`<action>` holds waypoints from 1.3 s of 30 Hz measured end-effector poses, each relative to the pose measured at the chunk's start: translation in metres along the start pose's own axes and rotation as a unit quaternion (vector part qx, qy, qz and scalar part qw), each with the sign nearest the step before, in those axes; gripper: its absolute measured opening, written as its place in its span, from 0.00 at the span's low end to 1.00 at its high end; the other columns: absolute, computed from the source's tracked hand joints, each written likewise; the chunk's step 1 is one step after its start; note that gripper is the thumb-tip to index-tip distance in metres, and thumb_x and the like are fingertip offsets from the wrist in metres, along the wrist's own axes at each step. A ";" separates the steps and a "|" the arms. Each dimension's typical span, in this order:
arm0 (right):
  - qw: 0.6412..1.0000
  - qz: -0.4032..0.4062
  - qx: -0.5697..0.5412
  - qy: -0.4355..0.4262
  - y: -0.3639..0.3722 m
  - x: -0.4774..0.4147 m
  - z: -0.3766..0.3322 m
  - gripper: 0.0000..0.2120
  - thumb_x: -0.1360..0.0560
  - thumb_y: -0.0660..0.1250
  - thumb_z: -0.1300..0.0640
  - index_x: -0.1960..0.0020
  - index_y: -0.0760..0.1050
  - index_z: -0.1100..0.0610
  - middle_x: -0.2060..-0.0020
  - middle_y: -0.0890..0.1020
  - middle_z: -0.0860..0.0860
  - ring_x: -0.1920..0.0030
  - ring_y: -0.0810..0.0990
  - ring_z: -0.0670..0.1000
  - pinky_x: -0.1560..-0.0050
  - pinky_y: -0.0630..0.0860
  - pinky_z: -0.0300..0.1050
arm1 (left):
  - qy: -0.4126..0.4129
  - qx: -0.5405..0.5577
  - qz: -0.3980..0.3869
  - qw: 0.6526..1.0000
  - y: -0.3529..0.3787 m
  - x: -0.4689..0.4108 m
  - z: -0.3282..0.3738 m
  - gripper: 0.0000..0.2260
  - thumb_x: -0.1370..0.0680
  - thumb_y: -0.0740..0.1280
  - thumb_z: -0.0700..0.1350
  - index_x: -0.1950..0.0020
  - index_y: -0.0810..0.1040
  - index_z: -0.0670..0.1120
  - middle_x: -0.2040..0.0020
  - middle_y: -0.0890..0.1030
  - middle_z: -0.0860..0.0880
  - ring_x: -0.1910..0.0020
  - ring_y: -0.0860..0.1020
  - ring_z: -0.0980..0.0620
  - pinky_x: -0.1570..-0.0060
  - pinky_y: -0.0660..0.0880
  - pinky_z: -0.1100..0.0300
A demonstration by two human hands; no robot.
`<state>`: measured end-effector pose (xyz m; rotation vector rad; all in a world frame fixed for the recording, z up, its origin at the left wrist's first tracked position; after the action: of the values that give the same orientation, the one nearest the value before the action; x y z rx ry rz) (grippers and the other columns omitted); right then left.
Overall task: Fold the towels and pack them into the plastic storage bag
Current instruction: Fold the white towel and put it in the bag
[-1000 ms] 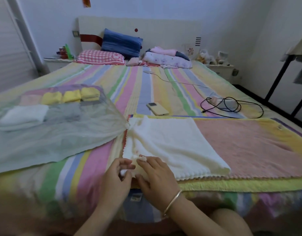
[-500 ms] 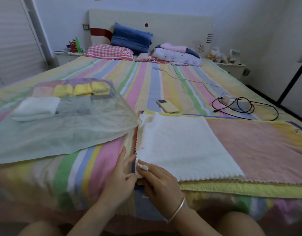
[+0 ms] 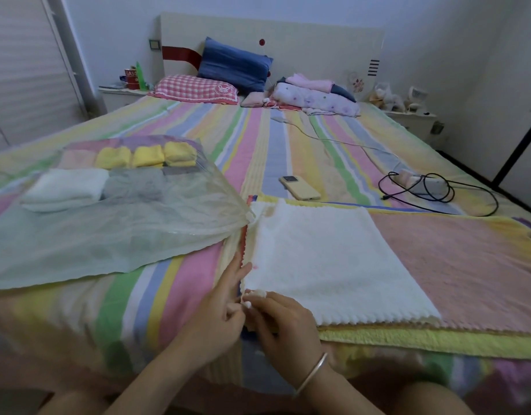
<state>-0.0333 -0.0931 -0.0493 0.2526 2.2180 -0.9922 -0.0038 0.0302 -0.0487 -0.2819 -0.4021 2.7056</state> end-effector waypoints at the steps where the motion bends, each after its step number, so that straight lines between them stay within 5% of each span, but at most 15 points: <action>1: 1.000 0.003 -0.018 0.026 -0.003 -0.003 0.002 0.08 0.23 0.62 0.51 0.49 0.80 0.47 0.57 0.83 0.42 0.57 0.82 0.44 0.61 0.78 0.42 | 0.003 -0.005 0.007 1.000 -0.002 -0.002 0.004 0.38 0.30 0.58 0.38 0.32 0.55 0.75 0.33 0.70 0.71 0.64 0.77 0.58 0.59 0.74 0.66; 5: 0.991 0.040 -0.093 0.091 -0.026 -0.019 0.005 0.13 0.22 0.58 0.48 0.51 0.80 0.50 0.56 0.84 0.40 0.55 0.81 0.38 0.58 0.77 0.38 | 0.050 -0.088 0.048 0.994 -0.013 -0.013 0.023 0.23 0.25 0.67 0.34 0.38 0.69 0.58 0.36 0.73 0.63 0.60 0.82 0.58 0.60 0.78 0.63; 8: 0.988 0.053 -0.106 0.095 -0.047 -0.032 0.005 0.12 0.23 0.58 0.49 0.52 0.80 0.51 0.57 0.84 0.40 0.56 0.81 0.38 0.58 0.78 0.39 | 0.136 -0.210 0.092 0.964 -0.017 -0.027 0.039 0.10 0.28 0.71 0.44 0.52 0.76 0.58 0.40 0.77 0.63 0.60 0.78 0.59 0.62 0.73 0.64; 11: 0.987 0.068 -0.110 0.096 -0.064 -0.040 0.008 0.12 0.23 0.59 0.50 0.52 0.80 0.51 0.57 0.84 0.40 0.57 0.82 0.39 0.60 0.78 0.42 | 0.192 -0.271 0.139 0.933 -0.016 -0.043 0.051 0.04 0.28 0.68 0.50 0.54 0.78 0.59 0.43 0.79 0.64 0.49 0.76 0.64 0.52 0.73 0.65; 22: 0.985 0.080 -0.113 0.100 -0.120 -0.066 0.014 0.08 0.22 0.63 0.53 0.54 0.80 0.52 0.60 0.83 0.41 0.58 0.82 0.44 0.60 0.78 0.48 | 0.286 -0.280 0.142 0.905 0.011 -0.083 0.079 0.12 0.26 0.66 0.55 0.55 0.84 0.48 0.36 0.78 0.56 0.38 0.73 0.51 0.43 0.72 0.55; 26: 0.986 0.107 -0.103 0.080 -0.154 -0.088 0.008 0.10 0.23 0.61 0.49 0.55 0.80 0.52 0.63 0.82 0.43 0.62 0.81 0.44 0.62 0.77 0.49 | 0.320 -0.349 0.150 0.868 0.022 -0.103 0.093 0.11 0.27 0.69 0.51 0.50 0.84 0.48 0.44 0.82 0.55 0.44 0.77 0.47 0.49 0.75 0.54; 31: 0.984 0.125 -0.101 0.074 -0.212 -0.108 -0.002 0.08 0.22 0.63 0.57 0.55 0.80 0.57 0.70 0.77 0.45 0.71 0.72 0.42 0.70 0.64 0.31 | 0.300 -0.379 0.129 0.866 0.028 -0.114 0.102 0.09 0.27 0.65 0.46 0.53 0.84 0.48 0.54 0.84 0.52 0.51 0.79 0.44 0.54 0.77 0.55; 36: 0.972 0.180 -0.131 0.077 -0.270 -0.115 -0.011 0.09 0.22 0.62 0.56 0.54 0.81 0.54 0.62 0.82 0.55 0.62 0.77 0.56 0.65 0.71 0.50 | 0.254 -0.352 0.136 0.890 0.024 -0.115 0.108 0.12 0.26 0.58 0.49 0.66 0.75 0.46 0.67 0.76 0.48 0.62 0.75 0.43 0.66 0.74 0.51; 39: 0.969 0.203 -0.120 0.074 -0.296 -0.116 -0.019 0.09 0.21 0.63 0.58 0.54 0.81 0.55 0.60 0.81 0.61 0.65 0.73 0.59 0.68 0.68 0.51 | 0.270 -0.327 0.109 0.899 0.025 -0.107 0.119 0.17 0.25 0.59 0.53 0.66 0.77 0.45 0.69 0.78 0.48 0.65 0.76 0.44 0.68 0.74 0.50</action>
<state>-0.0826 -0.2721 0.2090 0.6575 2.2667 -0.4919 0.0543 -0.0638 0.0701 -1.2911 -1.1417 2.4426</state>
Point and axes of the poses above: each hand's wrist, its own x-axis away from the middle knuckle, its own y-axis out of the palm, z = x × y, the point moved 6 cm from there along -x, towards the middle knuckle
